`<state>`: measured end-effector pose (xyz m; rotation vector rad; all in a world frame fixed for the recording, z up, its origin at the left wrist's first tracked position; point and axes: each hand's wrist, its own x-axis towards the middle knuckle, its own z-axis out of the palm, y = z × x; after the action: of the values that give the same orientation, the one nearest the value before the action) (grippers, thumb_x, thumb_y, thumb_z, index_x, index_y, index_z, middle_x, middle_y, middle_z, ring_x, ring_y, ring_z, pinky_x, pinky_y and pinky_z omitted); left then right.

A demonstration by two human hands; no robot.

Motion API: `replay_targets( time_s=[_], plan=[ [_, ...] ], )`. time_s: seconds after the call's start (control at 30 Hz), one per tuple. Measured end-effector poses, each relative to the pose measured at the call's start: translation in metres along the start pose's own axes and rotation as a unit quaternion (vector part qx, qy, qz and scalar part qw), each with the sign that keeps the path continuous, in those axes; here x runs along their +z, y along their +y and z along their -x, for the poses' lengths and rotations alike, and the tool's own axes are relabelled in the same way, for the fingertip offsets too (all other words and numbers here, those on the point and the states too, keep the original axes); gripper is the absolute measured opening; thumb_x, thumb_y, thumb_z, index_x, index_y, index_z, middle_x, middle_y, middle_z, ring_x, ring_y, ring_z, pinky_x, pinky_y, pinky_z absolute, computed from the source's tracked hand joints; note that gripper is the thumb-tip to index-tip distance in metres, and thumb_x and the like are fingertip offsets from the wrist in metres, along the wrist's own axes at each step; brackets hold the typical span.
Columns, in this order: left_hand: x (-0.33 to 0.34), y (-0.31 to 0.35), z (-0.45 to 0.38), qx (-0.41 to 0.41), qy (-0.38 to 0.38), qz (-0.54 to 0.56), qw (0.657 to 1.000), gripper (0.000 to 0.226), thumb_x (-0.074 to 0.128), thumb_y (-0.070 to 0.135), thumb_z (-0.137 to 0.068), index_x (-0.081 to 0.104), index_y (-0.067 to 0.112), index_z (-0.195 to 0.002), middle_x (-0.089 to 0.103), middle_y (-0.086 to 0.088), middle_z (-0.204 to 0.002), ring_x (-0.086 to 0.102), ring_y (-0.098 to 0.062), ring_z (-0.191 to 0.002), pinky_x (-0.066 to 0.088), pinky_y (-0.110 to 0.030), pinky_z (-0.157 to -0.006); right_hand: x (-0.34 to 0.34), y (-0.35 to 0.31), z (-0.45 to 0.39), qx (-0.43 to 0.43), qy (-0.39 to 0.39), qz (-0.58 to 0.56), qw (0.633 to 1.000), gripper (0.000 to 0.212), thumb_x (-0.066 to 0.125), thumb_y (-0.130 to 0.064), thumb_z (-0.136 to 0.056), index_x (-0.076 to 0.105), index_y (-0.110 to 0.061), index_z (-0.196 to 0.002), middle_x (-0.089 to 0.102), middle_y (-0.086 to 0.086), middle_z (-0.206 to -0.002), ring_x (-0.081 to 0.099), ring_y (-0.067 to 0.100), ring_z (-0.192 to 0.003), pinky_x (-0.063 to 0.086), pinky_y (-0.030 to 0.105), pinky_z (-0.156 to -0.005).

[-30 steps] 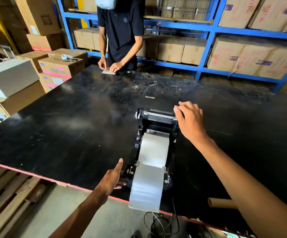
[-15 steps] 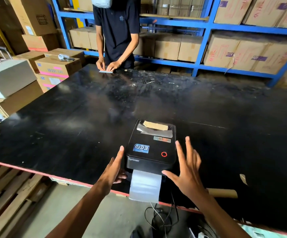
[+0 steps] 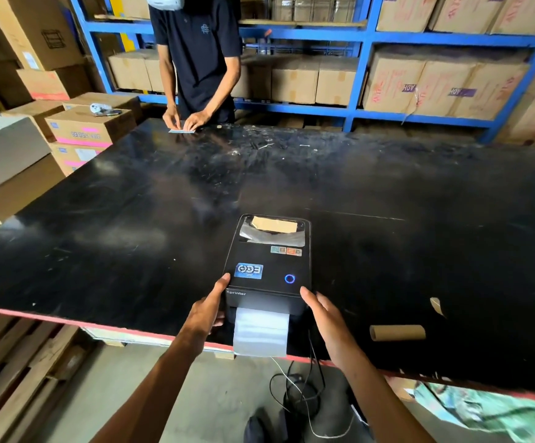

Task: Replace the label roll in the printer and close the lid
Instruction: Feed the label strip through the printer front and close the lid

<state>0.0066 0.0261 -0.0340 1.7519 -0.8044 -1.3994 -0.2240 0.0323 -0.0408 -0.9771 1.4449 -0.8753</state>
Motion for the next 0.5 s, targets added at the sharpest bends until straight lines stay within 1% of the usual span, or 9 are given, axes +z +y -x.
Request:
replay_targets(
  time_s=[0.03, 0.07, 0.13, 0.17, 0.23, 0.33, 0.43, 0.5],
  plan=[
    [0.0, -0.001, -0.0009, -0.004, 0.0, -0.002, 1.0, 0.051, 0.049, 0.068, -0.083, 0.07, 0.021, -0.082, 0.073, 0.0, -0.08, 0.063, -0.016, -0.08, 0.04, -0.026, -0.06, 0.0006, 0.0006, -0.0002, 0.0, -0.004, -0.005, 1.0, 0.031, 0.059, -0.063, -0.075, 0.064, -0.038, -0.093, 0.06, -0.021, -0.107, 0.051, -0.01, -0.094, 0.032, 0.023, -0.089],
    [-0.0002, -0.0018, -0.0015, -0.008, -0.002, -0.003, 1.0, 0.054, 0.048, 0.07, -0.082, 0.071, 0.022, -0.083, 0.074, -0.002, -0.083, 0.063, -0.018, -0.083, 0.041, -0.029, -0.064, 0.0018, 0.0004, 0.0003, 0.0, -0.006, -0.008, 1.0, 0.027, 0.059, -0.063, -0.075, 0.064, -0.039, -0.087, 0.06, -0.024, -0.1, 0.051, -0.01, -0.092, 0.033, 0.024, -0.088],
    [-0.0014, -0.0044, -0.0032, -0.015, -0.011, -0.006, 1.0, 0.056, 0.047, 0.075, -0.079, 0.071, 0.024, -0.084, 0.074, -0.004, -0.093, 0.063, -0.024, -0.094, 0.043, -0.036, -0.078, 0.004, 0.0019, 0.0003, -0.007, -0.004, -0.019, 1.0, 0.022, 0.059, -0.06, -0.078, 0.063, -0.04, -0.085, 0.059, -0.029, -0.095, 0.053, -0.007, -0.091, 0.035, 0.023, -0.086],
    [-0.0021, -0.0055, -0.0039, -0.017, -0.013, -0.009, 1.0, 0.058, 0.046, 0.077, -0.078, 0.07, 0.025, -0.084, 0.074, -0.005, -0.097, 0.063, -0.026, -0.098, 0.042, -0.039, -0.084, 0.005, 0.0025, 0.0001, -0.012, 0.0, -0.026, 1.0, 0.019, 0.059, -0.059, -0.079, 0.063, -0.041, -0.085, 0.058, -0.03, -0.094, 0.054, -0.007, -0.09, 0.037, 0.021, -0.082],
    [-0.0034, -0.0062, -0.0036, -0.021, -0.011, -0.017, 1.0, 0.06, 0.045, 0.079, -0.076, 0.07, 0.025, -0.085, 0.075, -0.006, -0.099, 0.065, -0.028, -0.101, 0.04, -0.043, -0.092, 0.0066, 0.0027, 0.0006, -0.018, 0.01, -0.031, 0.999, 0.017, 0.058, -0.056, -0.081, 0.062, -0.04, -0.084, 0.058, -0.03, -0.092, 0.054, -0.006, -0.088, 0.038, 0.017, -0.074],
    [-0.0032, -0.0049, -0.002, -0.021, -0.011, -0.022, 0.999, 0.062, 0.046, 0.081, -0.074, 0.072, 0.026, -0.087, 0.077, -0.007, -0.098, 0.068, -0.028, -0.099, 0.042, -0.043, -0.091, 0.0081, 0.004, -0.0013, -0.018, 0.021, -0.04, 0.999, 0.024, 0.056, -0.052, -0.084, 0.061, -0.032, -0.097, 0.058, -0.024, -0.093, 0.053, -0.004, -0.088, 0.038, 0.022, -0.075],
    [-0.0033, -0.0046, -0.0007, -0.023, -0.007, -0.018, 1.0, 0.064, 0.049, 0.083, -0.068, 0.074, 0.026, -0.083, 0.079, -0.004, -0.088, 0.07, -0.028, -0.094, 0.044, -0.042, -0.086, 0.0085, 0.0036, -0.0006, -0.025, 0.028, -0.049, 0.998, 0.035, 0.056, -0.049, -0.086, 0.062, -0.02, -0.106, 0.061, -0.017, -0.093, 0.054, -0.004, -0.088, 0.038, 0.014, -0.068],
    [-0.0033, -0.0044, 0.0, -0.023, -0.004, -0.018, 1.0, 0.067, 0.051, 0.085, -0.064, 0.075, 0.025, -0.082, 0.08, -0.002, -0.081, 0.071, -0.027, -0.091, 0.045, -0.042, -0.085, 0.0082, 0.0039, 0.0004, -0.026, 0.028, -0.052, 0.998, 0.035, 0.056, -0.048, -0.086, 0.062, -0.02, -0.106, 0.061, -0.017, -0.094, 0.054, -0.005, -0.088, 0.037, 0.012, -0.067]
  ],
)
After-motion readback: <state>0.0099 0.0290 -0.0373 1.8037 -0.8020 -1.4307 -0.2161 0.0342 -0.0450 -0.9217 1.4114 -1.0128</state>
